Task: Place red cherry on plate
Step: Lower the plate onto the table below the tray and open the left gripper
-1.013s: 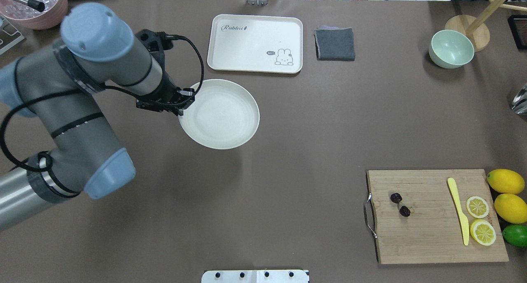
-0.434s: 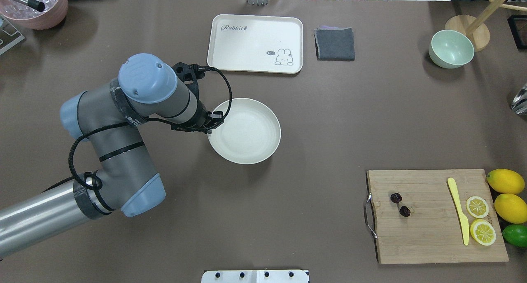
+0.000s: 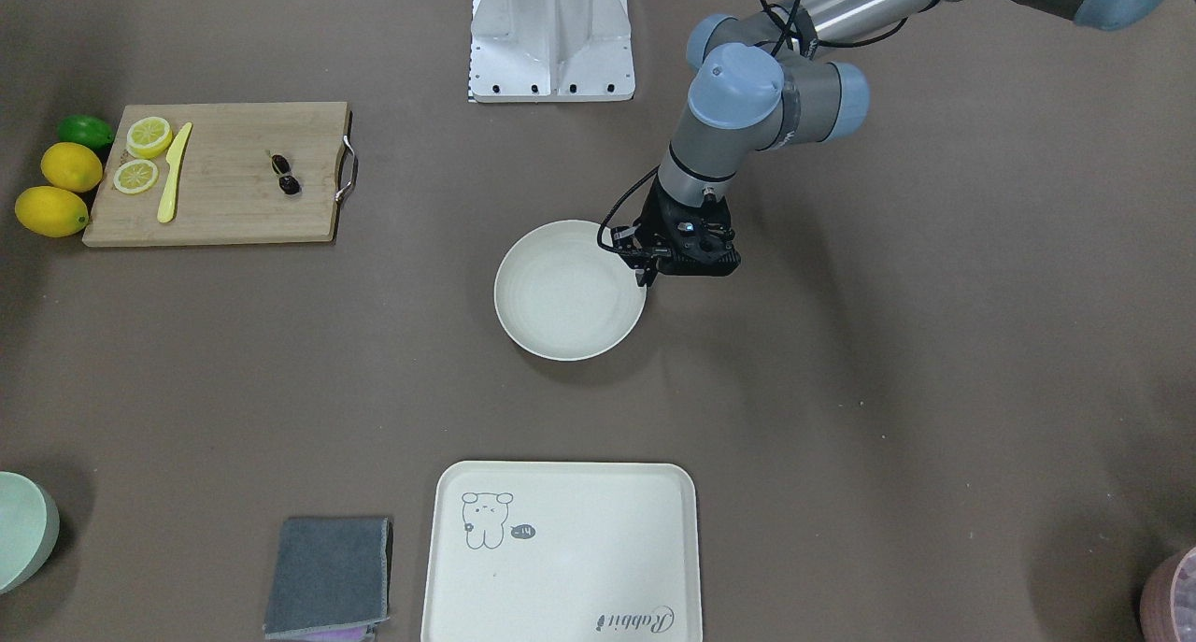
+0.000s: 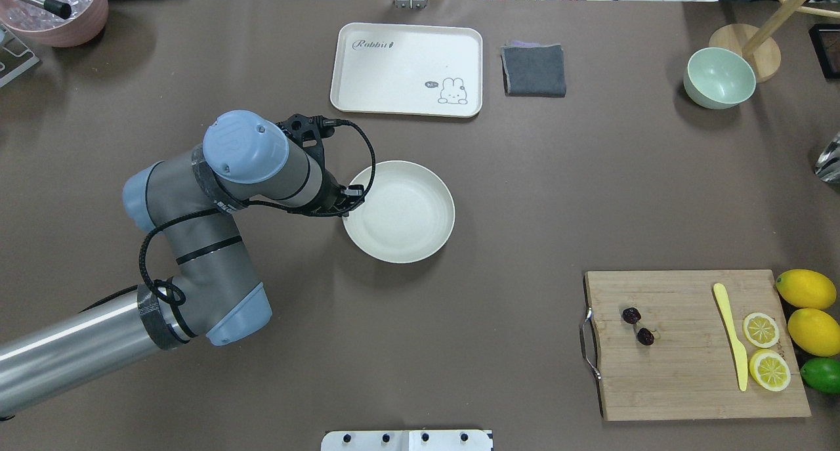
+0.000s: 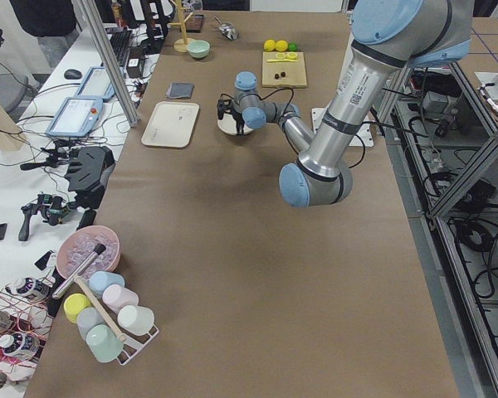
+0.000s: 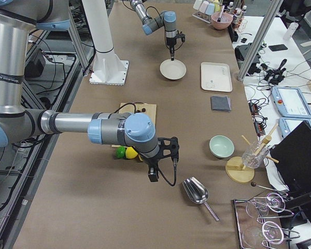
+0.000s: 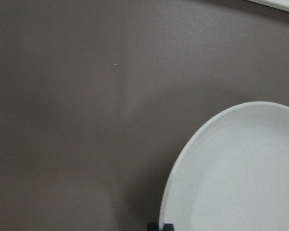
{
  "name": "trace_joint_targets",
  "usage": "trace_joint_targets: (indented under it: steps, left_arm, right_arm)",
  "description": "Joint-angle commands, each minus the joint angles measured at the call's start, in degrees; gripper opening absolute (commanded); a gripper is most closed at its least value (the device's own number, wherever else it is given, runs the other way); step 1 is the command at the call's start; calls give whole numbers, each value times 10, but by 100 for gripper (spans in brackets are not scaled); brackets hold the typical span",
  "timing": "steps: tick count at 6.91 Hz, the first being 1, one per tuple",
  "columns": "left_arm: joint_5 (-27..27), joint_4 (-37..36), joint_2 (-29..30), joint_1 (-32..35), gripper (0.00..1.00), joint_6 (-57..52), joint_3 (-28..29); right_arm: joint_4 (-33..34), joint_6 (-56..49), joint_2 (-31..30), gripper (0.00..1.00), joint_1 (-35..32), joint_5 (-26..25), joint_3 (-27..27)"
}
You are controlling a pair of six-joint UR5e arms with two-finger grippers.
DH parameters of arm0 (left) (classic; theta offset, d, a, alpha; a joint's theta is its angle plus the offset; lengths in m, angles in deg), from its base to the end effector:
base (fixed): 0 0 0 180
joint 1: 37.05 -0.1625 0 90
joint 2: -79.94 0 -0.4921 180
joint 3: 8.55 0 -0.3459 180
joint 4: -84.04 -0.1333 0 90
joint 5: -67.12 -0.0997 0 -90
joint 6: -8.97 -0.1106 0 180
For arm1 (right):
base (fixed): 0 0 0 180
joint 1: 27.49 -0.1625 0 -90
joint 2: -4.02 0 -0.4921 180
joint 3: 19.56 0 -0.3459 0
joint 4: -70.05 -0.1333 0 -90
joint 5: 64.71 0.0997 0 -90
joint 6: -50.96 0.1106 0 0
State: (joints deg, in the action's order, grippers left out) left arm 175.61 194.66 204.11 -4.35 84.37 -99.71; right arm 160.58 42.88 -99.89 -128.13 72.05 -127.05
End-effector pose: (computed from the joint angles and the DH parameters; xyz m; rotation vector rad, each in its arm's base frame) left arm 0.5371 -0.4615 0.3457 0.1165 1.0051 -0.1310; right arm 0.1128 -0.3151 0.6889 0.1823 -0.7969 0.0204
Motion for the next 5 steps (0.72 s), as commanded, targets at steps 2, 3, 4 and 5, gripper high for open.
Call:
trace_joint_targets:
  steps: [2, 3, 4, 5]
  left_arm:
    - [-3, 15, -1, -5, 91, 0, 2]
    - [-2, 13, -2, -3, 98, 0, -9]
    - [1, 7, -13, 6, 98, -3, -37]
    - [23, 7, -56, 25, 98, -7, -79]
  right_arm:
    - [0, 0, -2, 100, 0, 0, 0]
    - [0, 0, -2, 100, 0, 0, 0]
    - [0, 0, -2, 100, 0, 0, 0]
    - [0, 0, -2, 100, 0, 0, 0]
